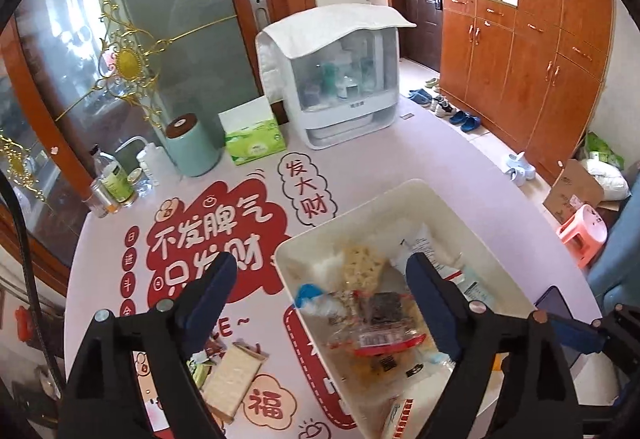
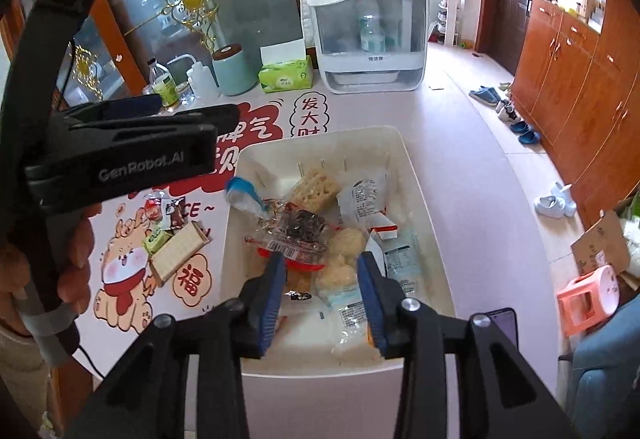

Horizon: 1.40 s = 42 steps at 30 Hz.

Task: Organize snacks
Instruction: 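Carry both packs over the white bin and open both tools, then move both tools back to the remaining snacks on the table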

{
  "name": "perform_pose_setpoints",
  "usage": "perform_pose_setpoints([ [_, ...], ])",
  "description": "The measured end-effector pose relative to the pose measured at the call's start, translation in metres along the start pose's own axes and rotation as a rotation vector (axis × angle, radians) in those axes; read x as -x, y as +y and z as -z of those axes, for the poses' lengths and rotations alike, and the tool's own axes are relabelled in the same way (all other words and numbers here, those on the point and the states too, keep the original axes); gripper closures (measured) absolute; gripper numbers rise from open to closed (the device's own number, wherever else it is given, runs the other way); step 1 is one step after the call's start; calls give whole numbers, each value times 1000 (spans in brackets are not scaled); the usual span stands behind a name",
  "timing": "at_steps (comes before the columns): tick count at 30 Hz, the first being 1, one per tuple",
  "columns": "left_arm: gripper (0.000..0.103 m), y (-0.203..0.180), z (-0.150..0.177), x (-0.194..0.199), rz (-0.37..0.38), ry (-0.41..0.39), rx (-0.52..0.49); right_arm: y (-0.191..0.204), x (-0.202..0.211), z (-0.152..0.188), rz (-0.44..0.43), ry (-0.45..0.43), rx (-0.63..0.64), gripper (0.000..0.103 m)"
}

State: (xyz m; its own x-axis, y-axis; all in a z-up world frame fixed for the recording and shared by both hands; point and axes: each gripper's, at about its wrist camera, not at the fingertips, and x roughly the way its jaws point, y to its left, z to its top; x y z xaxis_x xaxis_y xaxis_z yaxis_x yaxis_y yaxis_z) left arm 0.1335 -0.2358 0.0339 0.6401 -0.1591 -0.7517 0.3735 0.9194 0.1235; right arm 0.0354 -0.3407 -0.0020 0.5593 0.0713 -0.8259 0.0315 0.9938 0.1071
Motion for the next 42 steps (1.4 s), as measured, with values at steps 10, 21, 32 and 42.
perform_pose_setpoints([
  [10,16,25,16,26,19,-9,64,22,18,3,29,-38,48,65],
  [21,16,87,18,78,-52,-73,114,60,37,-3,18,-89,72,65],
  [32,9,202,13,147,-258,-196,153,118,63,-32,-23,-189,113,65],
  [42,9,295,38,127,-267,-140,219,183,24,-57,-78,-122,128,64],
])
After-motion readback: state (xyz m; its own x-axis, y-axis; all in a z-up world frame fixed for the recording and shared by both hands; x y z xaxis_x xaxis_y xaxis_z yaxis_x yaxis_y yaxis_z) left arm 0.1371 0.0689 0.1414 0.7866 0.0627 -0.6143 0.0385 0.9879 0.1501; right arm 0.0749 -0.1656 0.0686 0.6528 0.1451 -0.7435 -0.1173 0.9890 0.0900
